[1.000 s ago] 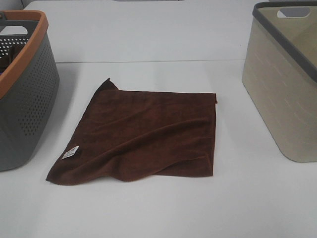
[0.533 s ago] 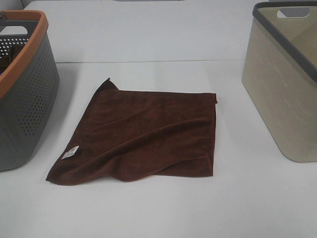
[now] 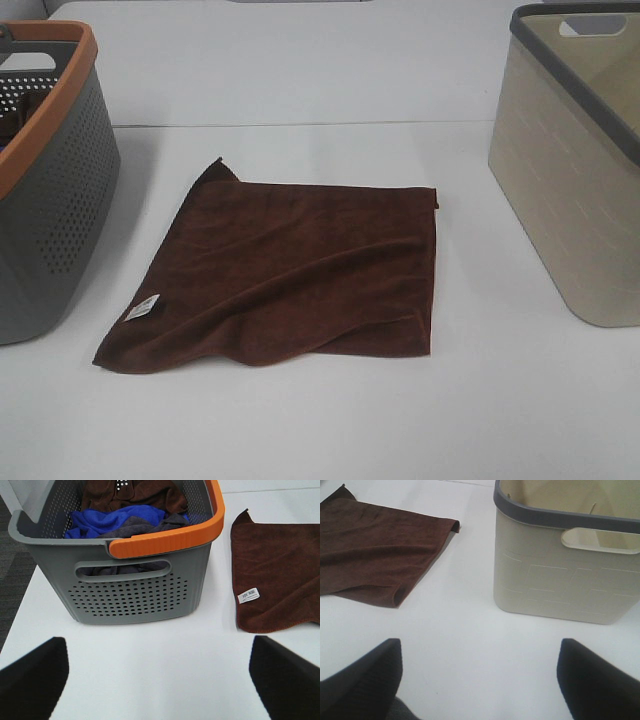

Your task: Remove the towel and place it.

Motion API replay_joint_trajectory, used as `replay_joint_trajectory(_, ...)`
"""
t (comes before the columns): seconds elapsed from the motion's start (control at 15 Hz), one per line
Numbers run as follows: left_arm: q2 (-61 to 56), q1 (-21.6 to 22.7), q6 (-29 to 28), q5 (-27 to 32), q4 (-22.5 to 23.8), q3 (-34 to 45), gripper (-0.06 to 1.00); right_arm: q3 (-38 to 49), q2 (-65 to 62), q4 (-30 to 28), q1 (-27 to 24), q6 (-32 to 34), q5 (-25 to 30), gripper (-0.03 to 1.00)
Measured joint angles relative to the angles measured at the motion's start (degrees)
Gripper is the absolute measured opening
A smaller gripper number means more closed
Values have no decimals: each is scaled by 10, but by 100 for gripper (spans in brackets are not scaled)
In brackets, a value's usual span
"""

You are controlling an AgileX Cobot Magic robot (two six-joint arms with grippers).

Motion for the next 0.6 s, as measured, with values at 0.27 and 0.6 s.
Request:
replay_joint_trajectory(0.27, 0, 0, 0, 0, 0, 0, 93, 0, 0, 0, 0, 0, 0, 80)
replay_joint_trajectory(0.6, 0, 0, 0, 0, 0, 0, 93, 0, 0, 0, 0, 1, 0, 80)
